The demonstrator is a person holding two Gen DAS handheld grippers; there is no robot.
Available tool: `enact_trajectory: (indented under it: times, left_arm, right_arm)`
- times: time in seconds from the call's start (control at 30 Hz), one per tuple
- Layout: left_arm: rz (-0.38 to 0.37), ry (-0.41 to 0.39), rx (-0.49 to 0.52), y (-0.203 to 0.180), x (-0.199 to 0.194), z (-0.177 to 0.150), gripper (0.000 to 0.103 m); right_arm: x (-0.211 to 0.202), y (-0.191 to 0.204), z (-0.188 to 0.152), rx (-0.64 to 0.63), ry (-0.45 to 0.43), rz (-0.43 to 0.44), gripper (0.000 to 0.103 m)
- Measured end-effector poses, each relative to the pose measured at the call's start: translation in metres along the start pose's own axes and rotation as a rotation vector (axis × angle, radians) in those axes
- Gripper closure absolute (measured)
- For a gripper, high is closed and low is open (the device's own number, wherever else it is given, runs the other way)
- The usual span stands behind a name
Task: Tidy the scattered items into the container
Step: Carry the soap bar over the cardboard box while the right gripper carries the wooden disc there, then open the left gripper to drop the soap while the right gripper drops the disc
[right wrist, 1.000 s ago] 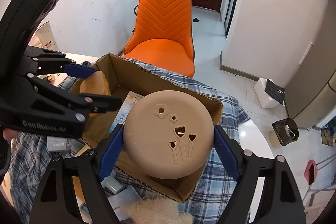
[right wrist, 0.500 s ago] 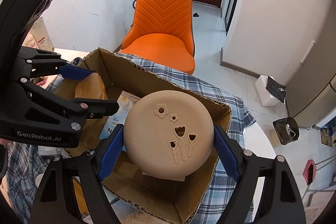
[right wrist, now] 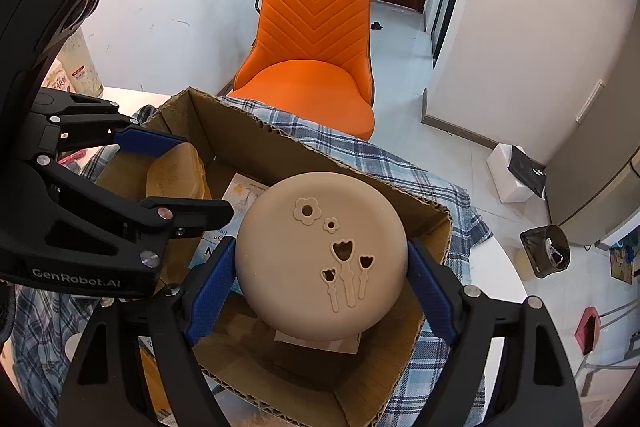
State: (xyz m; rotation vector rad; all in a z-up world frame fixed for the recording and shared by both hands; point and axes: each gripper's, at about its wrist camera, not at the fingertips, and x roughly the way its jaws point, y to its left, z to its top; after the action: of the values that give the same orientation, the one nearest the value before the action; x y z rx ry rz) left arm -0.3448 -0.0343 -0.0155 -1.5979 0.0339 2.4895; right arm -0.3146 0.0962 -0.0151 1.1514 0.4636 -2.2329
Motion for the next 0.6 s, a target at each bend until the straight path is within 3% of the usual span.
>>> enact_trajectory:
  times: [0.6]
  left_arm:
    - [0.013, 0.008, 0.009, -0.0061, 0.0049, -0.0012, 0.037]
  right_arm:
    - [0.0039, 0.0001, -0.0017, -0.013, 0.016, -0.013, 0.021]
